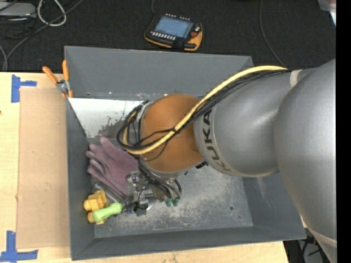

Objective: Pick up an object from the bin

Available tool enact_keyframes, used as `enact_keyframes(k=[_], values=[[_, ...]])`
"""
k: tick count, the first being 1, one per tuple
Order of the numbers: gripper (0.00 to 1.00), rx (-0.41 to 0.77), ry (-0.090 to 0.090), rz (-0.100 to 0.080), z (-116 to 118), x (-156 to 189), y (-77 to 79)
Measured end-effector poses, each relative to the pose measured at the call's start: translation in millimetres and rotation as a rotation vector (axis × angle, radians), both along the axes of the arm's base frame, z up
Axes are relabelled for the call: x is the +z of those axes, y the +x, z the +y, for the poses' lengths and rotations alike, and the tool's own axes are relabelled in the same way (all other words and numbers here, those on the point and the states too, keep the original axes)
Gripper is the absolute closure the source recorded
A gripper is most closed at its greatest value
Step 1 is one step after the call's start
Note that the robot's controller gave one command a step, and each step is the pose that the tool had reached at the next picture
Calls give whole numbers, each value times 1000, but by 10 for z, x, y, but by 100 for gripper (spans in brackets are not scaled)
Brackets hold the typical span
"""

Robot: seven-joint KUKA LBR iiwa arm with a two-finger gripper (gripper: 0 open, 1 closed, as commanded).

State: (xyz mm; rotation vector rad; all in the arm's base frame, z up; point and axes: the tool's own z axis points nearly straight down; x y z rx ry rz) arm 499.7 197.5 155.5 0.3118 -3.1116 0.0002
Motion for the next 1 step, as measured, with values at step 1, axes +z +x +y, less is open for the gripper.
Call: enact_keyframes(k=[1], values=[[100,28,0,0,-132,552,-151]])
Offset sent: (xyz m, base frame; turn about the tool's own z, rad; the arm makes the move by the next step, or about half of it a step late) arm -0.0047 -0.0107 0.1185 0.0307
